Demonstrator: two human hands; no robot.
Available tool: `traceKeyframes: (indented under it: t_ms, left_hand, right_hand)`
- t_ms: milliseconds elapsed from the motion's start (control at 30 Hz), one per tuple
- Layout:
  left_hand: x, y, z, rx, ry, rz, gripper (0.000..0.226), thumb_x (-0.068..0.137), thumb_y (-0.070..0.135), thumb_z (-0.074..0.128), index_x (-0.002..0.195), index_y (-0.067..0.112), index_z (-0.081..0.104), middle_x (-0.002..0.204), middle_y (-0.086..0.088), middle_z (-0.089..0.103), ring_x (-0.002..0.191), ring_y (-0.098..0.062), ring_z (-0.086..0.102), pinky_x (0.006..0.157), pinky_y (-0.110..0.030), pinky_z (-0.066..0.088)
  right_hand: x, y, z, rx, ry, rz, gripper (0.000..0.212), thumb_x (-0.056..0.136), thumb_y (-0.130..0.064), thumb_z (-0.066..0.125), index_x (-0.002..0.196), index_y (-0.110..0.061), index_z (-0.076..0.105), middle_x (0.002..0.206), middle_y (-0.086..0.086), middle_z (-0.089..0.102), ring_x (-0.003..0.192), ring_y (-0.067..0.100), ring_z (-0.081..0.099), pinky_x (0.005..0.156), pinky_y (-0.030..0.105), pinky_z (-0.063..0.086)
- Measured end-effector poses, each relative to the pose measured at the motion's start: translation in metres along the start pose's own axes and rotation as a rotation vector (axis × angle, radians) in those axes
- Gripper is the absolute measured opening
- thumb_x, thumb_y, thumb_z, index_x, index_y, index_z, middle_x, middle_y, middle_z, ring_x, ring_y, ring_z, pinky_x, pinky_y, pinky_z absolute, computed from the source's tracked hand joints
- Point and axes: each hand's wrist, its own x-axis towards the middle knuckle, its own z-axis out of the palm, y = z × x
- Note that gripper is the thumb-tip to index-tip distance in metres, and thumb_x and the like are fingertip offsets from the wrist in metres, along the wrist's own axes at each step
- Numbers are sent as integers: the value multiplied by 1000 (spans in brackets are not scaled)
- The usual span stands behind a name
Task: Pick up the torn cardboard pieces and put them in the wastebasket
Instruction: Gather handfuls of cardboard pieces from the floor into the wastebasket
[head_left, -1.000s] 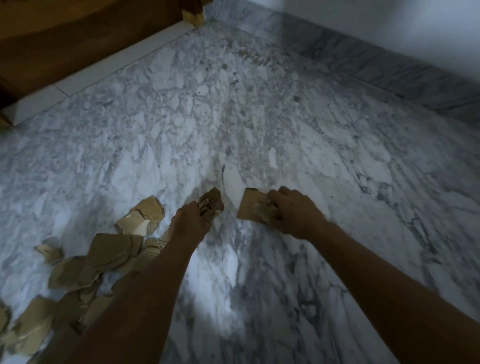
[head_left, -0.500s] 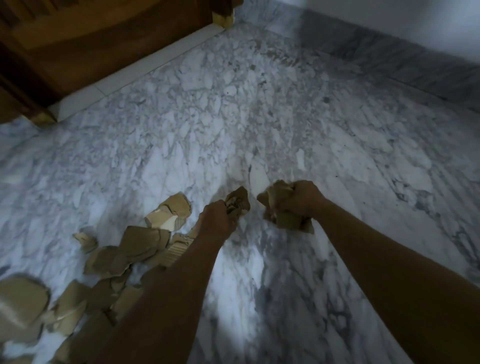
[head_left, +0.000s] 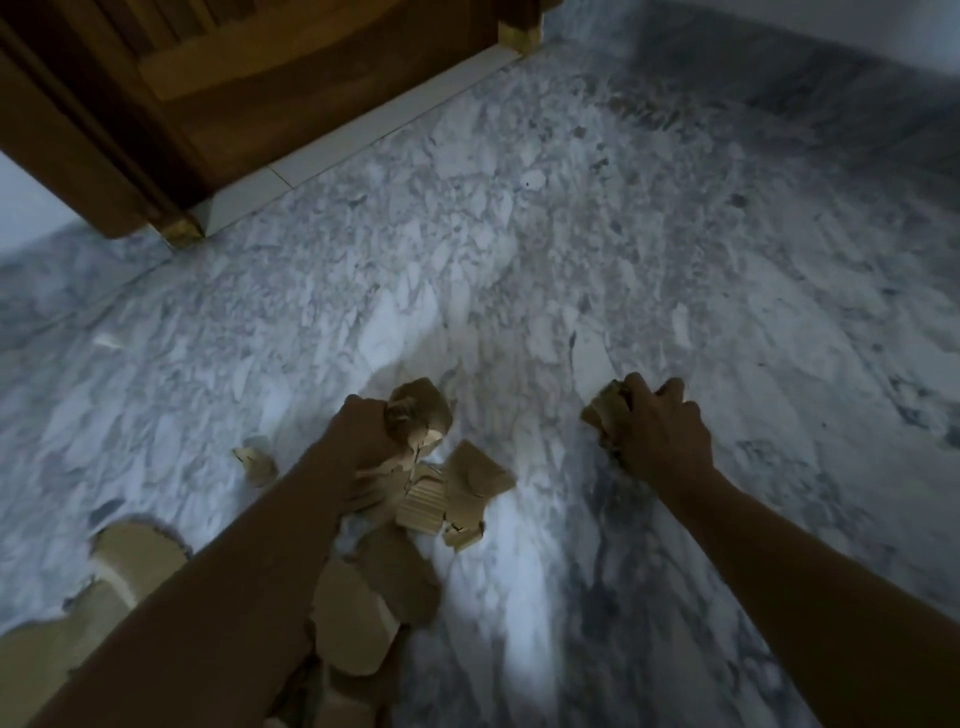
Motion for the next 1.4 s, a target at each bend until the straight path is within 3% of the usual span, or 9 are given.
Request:
traceKeyframes:
  t_ms: [200,300,400,467,733,833,1000,1167,1400]
  left_hand:
    - [4,-6,20,-74,131,46,57,52,62,60,95,26,67,94,-9,65,95,-32,62,82,-45,54]
    - [17,-17,32,-92,112,22,67,43,69,57,100,34,65,106,-4,63,109,-30,56,89,-45,51]
    - [7,-10,23,-149,115,37,69,45,66,60,99,25,69,94,-8,67,90,-30,66,77,-41,57]
    - [-4,-5,20,-121,139,72,60,58,54,73,108,22,67,100,-9,67,94,-32,65,81,-41,55]
    - [0,-12,21,-145,132,47,50,52,58,68,95,32,65,94,-4,66,89,-27,65,77,-44,56]
    - [-5,-12,21,-195,153,66,47,59,51,77,99,28,67,94,-2,68,91,-25,65,78,-41,55]
    - [-16,-22,-8,-404,154,31,42,67,38,87,99,14,73,91,-5,65,89,-20,62,71,-27,42]
    - [-26,-53,-38,-509,240,-78,51,70,45,85,108,15,70,94,-2,63,99,-25,63,77,-28,45]
    - [-26,-58,-29,-558,101,-61,62,58,54,88,102,14,70,95,-6,70,90,-23,66,72,-33,51]
  right_hand:
    - [-10,0,6,-191,91,-130,94,85,-28,72,158,-30,13,115,19,51,89,36,54,59,42,52]
    - [-14,4,9,-77,208,-107,82,83,-35,74,150,-18,31,102,17,61,79,35,60,61,40,50]
    - [-9,-6,-4,26,267,-156,46,79,-52,67,107,-15,61,89,7,66,74,29,65,73,41,47]
    - [-9,-23,-8,8,260,-296,39,74,-49,69,93,-16,63,87,4,62,74,27,63,74,40,44]
    - [-30,-50,8,-38,-3,-199,28,80,-35,67,97,-15,57,91,4,66,85,29,64,68,34,46]
    - [-32,-67,-14,257,-146,-165,33,73,-40,76,97,-21,66,87,-4,71,83,20,70,72,30,55]
    - [-63,-143,-23,254,-498,-588,56,69,-40,87,118,-20,68,113,-1,68,104,16,64,85,21,44]
    - [-90,-181,39,-71,-373,-693,50,77,-46,74,118,-20,63,114,2,64,106,25,63,94,42,47]
    - [-103,-166,39,71,-332,-701,58,79,-40,76,128,-19,53,126,3,59,116,23,57,100,39,41]
